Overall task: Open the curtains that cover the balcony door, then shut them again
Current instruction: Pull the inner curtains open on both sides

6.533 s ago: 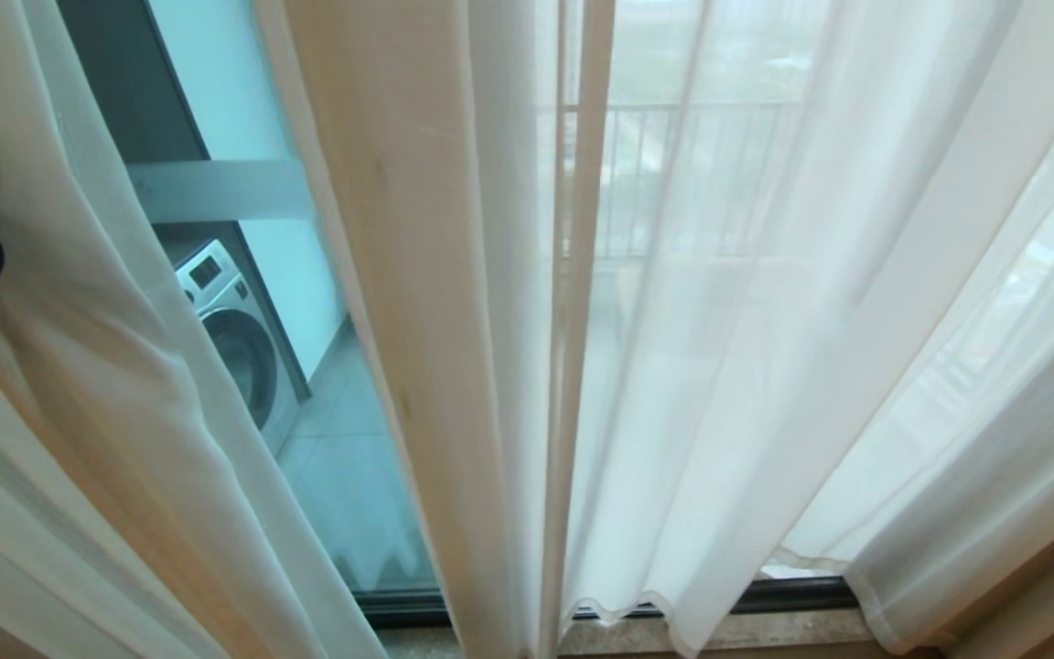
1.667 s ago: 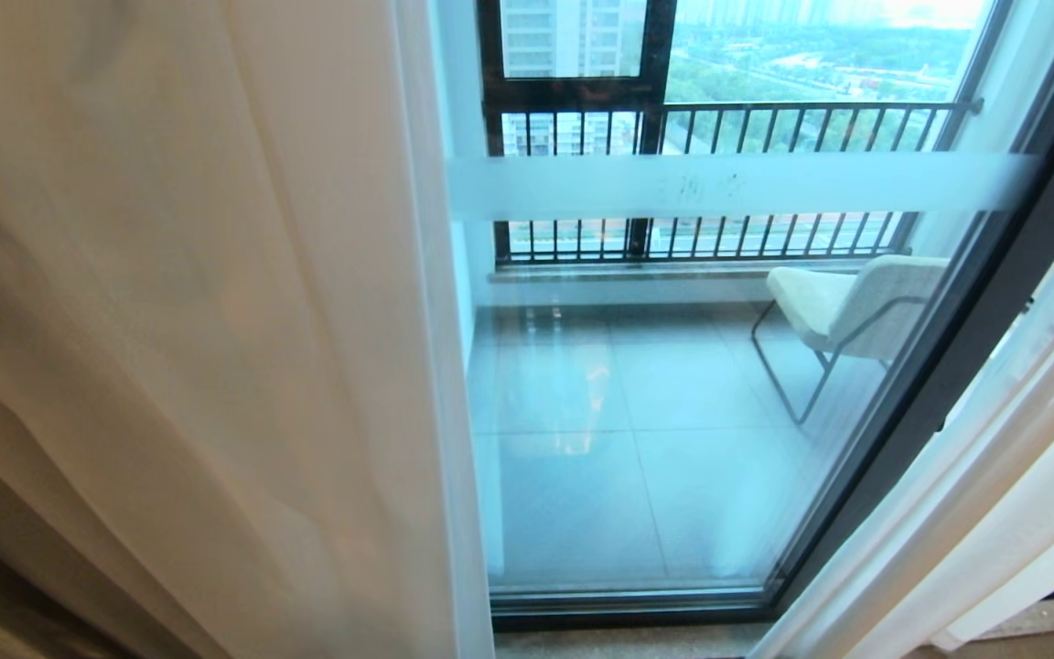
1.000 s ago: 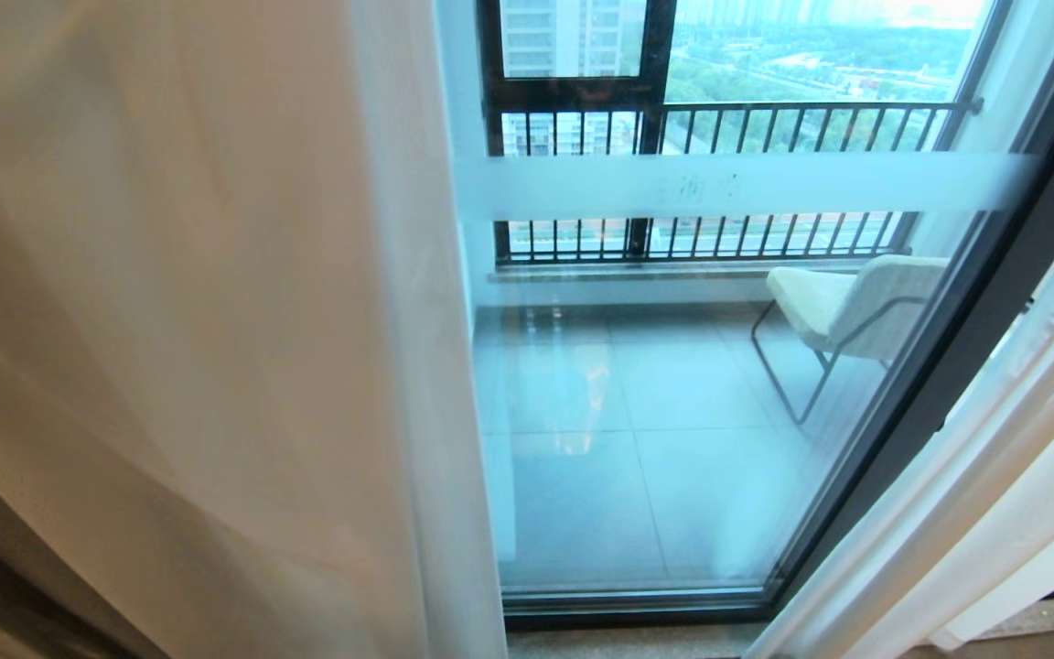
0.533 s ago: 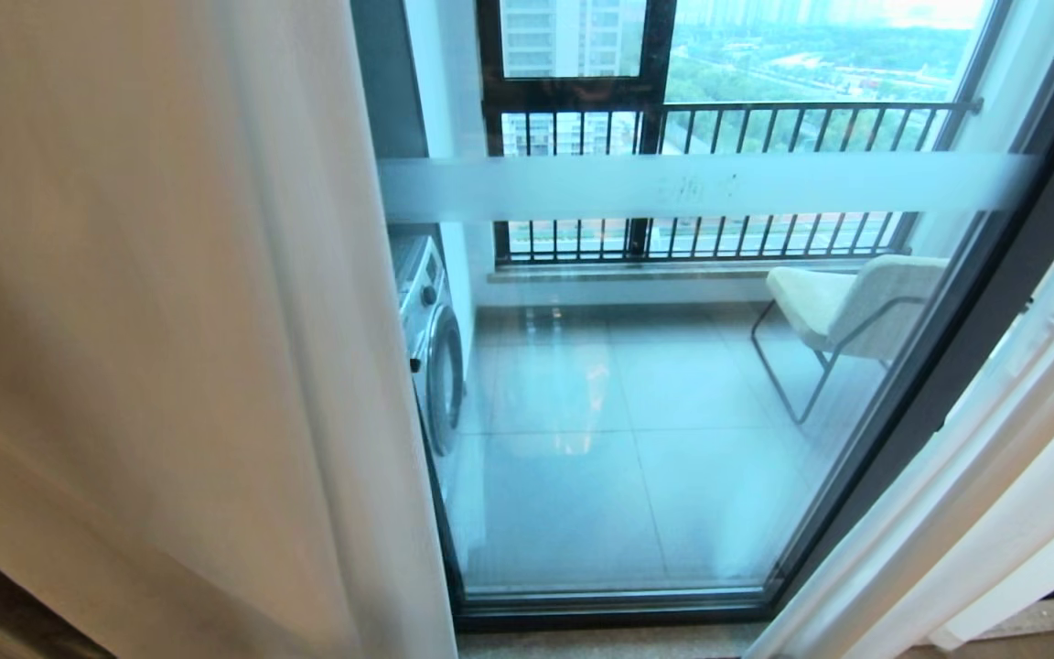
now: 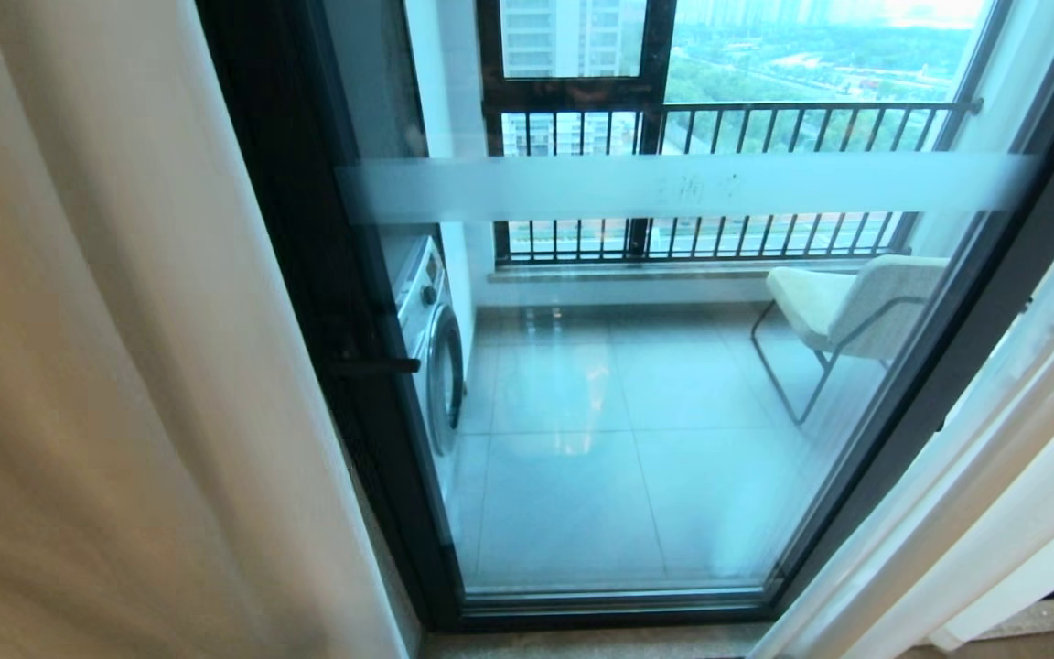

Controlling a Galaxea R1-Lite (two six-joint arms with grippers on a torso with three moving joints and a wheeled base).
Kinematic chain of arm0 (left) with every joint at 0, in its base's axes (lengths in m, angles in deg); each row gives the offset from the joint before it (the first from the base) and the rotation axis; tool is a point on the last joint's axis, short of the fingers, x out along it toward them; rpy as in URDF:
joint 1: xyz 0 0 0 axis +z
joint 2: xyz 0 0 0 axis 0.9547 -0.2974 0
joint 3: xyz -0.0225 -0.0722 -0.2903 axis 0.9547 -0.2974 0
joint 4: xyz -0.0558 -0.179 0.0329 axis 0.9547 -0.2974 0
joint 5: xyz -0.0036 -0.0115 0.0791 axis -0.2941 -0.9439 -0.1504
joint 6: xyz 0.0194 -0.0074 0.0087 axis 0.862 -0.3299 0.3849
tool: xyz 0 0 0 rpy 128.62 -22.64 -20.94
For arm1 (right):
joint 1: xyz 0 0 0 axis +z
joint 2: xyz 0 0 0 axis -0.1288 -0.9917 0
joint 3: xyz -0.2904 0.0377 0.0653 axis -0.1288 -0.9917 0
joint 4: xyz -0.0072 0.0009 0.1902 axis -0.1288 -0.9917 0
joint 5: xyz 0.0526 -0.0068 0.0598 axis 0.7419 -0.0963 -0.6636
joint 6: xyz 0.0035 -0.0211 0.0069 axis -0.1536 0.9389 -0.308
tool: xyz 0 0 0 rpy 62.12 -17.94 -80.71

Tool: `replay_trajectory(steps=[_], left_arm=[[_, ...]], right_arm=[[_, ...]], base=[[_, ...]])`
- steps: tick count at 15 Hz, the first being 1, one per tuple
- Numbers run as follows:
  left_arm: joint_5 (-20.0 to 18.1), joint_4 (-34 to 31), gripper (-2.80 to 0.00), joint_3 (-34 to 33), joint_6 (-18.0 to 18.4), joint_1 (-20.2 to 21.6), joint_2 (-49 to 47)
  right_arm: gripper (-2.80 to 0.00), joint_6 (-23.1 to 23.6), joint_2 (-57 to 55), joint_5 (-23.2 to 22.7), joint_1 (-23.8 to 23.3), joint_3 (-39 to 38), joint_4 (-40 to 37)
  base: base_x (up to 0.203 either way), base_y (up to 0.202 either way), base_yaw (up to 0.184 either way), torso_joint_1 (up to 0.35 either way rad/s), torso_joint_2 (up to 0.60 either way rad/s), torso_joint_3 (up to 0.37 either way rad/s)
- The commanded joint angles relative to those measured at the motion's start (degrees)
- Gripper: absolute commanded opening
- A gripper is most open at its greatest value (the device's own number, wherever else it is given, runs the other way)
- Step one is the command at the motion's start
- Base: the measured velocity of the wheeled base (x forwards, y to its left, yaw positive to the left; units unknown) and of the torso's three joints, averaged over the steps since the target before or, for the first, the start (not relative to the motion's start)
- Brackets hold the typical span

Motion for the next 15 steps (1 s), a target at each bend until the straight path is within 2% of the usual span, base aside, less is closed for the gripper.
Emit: replay_trajectory(steps=[1, 6, 15], left_arm=[[0.0, 0.2, -2.8, 1.4, -0.1, 4.0, -4.4], [-1.7, 0.0, -2.8, 1.7, -0.8, 8.5, -9.4], [-4.2, -0.5, -2.8, 1.4, -0.9, 11.9, -13.5]], right_arm=[[-2.8, 0.0, -0.1, 0.0, 0.0, 0.0, 0.0], [-2.8, 0.0, -0.1, 0.0, 0.0, 0.0, 0.0], [-2.8, 0.0, 0.0, 0.0, 0.0, 0.0, 0.0]], base=[[0.0, 0.0, 0.0, 0.0, 0.0, 0.0], [0.0, 0.0, 0.0, 0.0, 0.0, 0.0], [0.0, 0.0, 0.0, 0.0, 0.0, 0.0]])
